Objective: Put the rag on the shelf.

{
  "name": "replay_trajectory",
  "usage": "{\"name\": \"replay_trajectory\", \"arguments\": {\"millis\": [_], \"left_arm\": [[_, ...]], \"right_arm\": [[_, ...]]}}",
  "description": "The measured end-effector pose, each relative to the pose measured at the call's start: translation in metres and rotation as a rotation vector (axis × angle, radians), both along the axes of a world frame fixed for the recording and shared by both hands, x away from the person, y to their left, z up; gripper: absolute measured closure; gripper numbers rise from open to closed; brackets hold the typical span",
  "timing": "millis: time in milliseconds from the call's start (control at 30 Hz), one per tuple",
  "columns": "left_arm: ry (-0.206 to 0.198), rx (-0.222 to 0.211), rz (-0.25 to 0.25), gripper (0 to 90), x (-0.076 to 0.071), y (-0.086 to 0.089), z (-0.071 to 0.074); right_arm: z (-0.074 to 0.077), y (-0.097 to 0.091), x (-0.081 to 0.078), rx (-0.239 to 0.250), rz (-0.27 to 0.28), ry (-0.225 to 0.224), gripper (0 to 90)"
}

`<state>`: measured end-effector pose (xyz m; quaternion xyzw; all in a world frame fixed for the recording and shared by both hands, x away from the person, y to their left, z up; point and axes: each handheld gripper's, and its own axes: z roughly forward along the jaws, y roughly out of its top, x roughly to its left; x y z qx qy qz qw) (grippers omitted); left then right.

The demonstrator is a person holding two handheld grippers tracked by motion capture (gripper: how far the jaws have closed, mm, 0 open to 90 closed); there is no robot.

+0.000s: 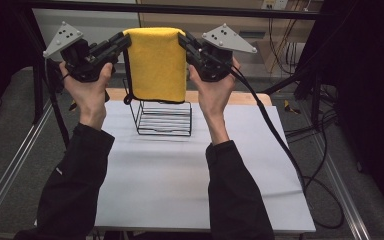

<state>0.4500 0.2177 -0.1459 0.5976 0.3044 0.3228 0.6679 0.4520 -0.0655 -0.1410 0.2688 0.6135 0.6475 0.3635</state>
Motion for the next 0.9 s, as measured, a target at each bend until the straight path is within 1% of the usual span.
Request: {"name": "replay_trajectory", "arguments": {"millis": [167, 333, 400, 467, 500, 600, 667, 733, 767, 900], "left_arm": [[0.002, 0.004, 0.012, 79.7, 0.009, 0.003, 0.009], [0.012, -0.013, 0.008, 79.6, 0.02, 0.005, 0.015], [0.006, -0.012, 0.01, 79.7, 0.023, 0.006, 0.019], [-0.002, -0.004, 0.021, 79.6, 0.025, 0.006, 0.023], [0.001, -0.003, 0.024, 79.6, 0.027, 0.006, 0.025], [0.001, 0.004, 0.03, 79.7, 0.033, 0.005, 0.032], [-0.005, 0.01, 0.039, 79.7, 0.036, 0.004, 0.035], [-0.006, 0.015, 0.046, 79.6, 0.041, 0.003, 0.037], [-0.004, 0.014, 0.044, 79.6, 0.043, 0.003, 0.037], [0.009, 0.013, 0.045, 79.6, 0.056, 0.004, 0.037]], "right_arm": [[0.008, 0.005, 0.01, 0.004, -0.006, 0.0, 84.4], [0.015, 0.009, 0.02, -0.001, -0.017, -0.005, 84.5], [0.018, 0.01, 0.024, 0.008, -0.016, -0.007, 84.4], [0.024, 0.012, 0.029, 0.007, -0.022, -0.015, 84.5], [0.024, 0.012, 0.029, 0.007, -0.022, -0.015, 84.5], [0.029, 0.013, 0.036, 0.011, -0.029, -0.018, 84.4], [0.032, 0.013, 0.039, 0.01, -0.033, -0.02, 84.4], [0.034, 0.014, 0.043, 0.006, -0.036, -0.027, 84.4], [0.035, 0.014, 0.047, 0.013, -0.037, -0.021, 84.4], [0.034, 0.014, 0.052, 0.012, -0.041, -0.02, 84.4]]}}
